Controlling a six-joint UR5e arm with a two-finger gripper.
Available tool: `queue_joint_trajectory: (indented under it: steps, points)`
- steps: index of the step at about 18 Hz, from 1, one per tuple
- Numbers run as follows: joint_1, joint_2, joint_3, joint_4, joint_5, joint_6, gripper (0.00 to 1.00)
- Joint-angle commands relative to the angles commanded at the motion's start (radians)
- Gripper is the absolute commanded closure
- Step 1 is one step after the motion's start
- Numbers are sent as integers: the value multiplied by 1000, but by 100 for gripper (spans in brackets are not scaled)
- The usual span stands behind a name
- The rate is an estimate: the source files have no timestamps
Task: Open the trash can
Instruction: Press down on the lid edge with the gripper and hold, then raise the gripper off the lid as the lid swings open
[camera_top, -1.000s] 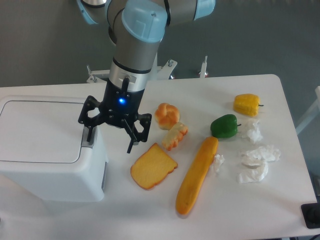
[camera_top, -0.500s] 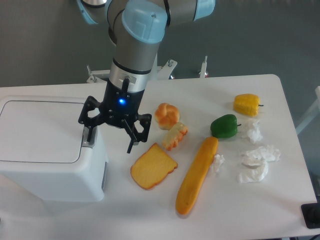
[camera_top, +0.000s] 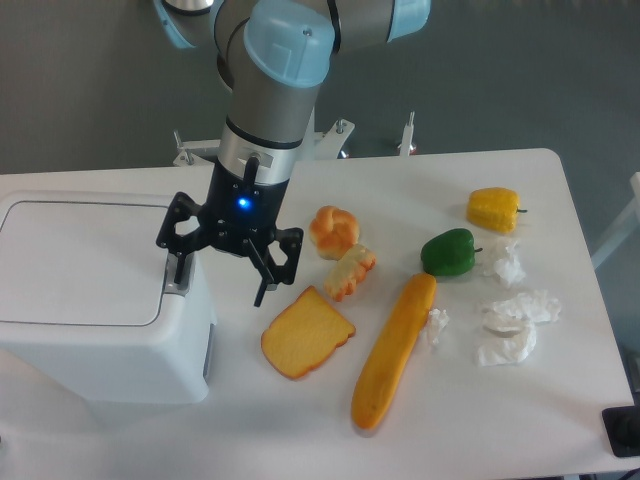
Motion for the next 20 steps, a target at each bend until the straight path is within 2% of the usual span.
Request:
queue_joint_trajectory:
  steps: [20]
  points:
    - [0,6,14,0,-2,2,0]
